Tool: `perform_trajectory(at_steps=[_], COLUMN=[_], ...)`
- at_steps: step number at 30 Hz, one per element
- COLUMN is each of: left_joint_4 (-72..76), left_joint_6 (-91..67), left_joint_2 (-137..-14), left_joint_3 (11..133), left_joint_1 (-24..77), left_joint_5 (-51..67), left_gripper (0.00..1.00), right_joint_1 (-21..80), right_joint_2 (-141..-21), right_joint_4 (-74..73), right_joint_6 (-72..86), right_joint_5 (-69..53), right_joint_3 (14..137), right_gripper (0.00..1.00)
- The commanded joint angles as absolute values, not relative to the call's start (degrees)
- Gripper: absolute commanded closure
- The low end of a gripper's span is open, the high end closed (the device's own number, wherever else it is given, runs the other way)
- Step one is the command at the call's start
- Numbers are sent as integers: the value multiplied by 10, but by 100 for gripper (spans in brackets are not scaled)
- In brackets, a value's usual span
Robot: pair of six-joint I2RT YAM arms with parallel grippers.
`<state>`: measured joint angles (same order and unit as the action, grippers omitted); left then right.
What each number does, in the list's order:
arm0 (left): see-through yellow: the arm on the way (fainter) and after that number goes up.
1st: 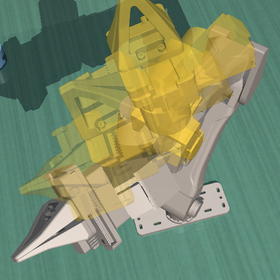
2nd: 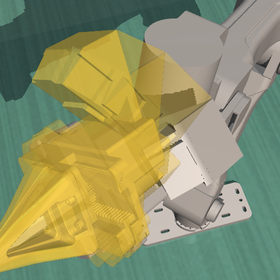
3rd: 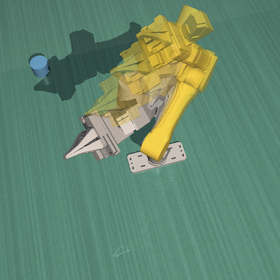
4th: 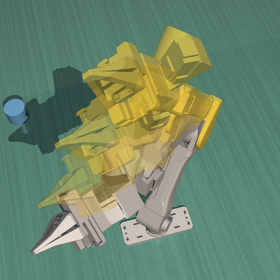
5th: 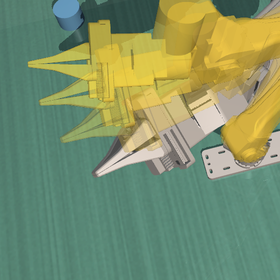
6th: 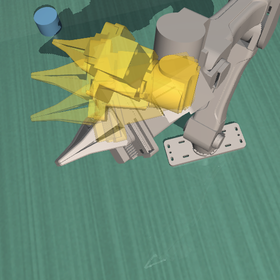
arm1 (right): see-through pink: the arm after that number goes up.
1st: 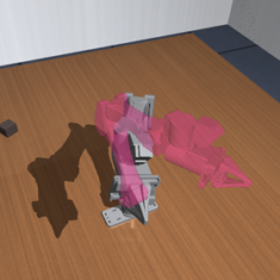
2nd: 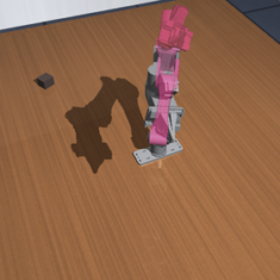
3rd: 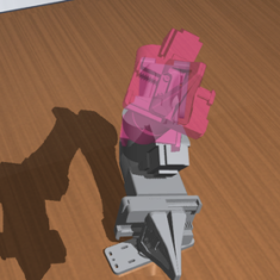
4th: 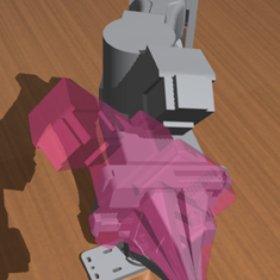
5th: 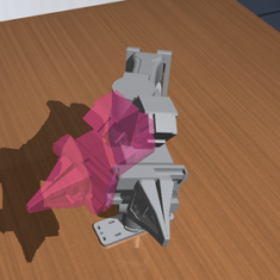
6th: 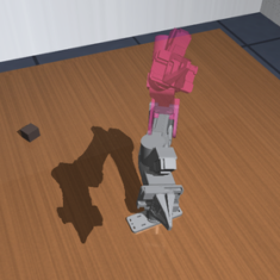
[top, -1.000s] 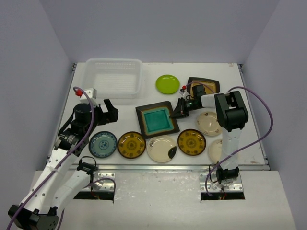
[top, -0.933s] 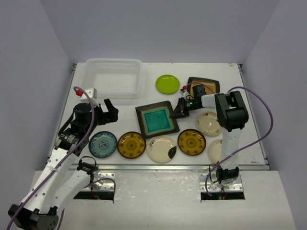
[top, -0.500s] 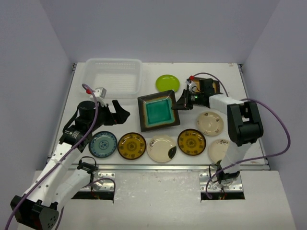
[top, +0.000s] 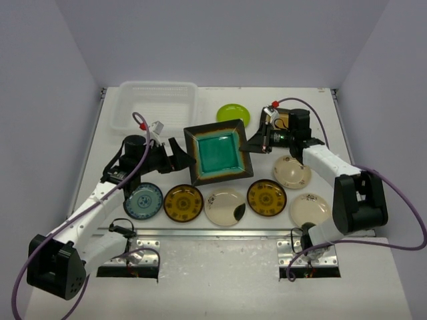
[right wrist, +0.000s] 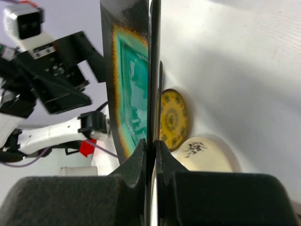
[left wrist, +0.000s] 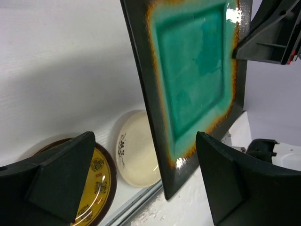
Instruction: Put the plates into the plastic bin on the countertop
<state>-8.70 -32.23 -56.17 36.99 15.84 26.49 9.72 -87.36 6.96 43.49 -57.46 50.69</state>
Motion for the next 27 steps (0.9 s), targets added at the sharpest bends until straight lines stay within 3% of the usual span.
perform_trajectory(at_steps=[1,2,3,6,11,12,14,16,17,27], left_joint_4=[24,25,33,41,55,64,65,56,51,-29], left_joint_6=[-352,-354,-357,-362,-376,-384,-392,-409,-418,-496], left_joint_2=[-584,-590,-599,-607,-614,-618,-624,-627,-628,-656], left_joint_3=[390,391,395,413,431,433,443,461,471,582], left_joint_1=[164,164,164,164,163,163,161,157,153,27], left_joint_5=[337,344,349,358,349,348,342,318,303,177], left_gripper=[19,23,41,78,100,100,100,100,100,100], right_joint_1=[109,109,111,116,122,122,117,102,94,-33], right_joint_2=[-813,-814,-817,-825,-825,-825,-826,-826,-824,-754], right_joint_4=[280,316,376,413,414,413,411,402,394,185], right_joint_6=[583,607,641,677,678,678,678,677,676,586], right_joint_5=[-697,-698,-709,-714,-709,-707,-704,-697,-692,-589], right_joint_3=[487,478,470,465,472,475,477,476,474,446], right_gripper=[100,100,100,100,99,93,58,16,2,1])
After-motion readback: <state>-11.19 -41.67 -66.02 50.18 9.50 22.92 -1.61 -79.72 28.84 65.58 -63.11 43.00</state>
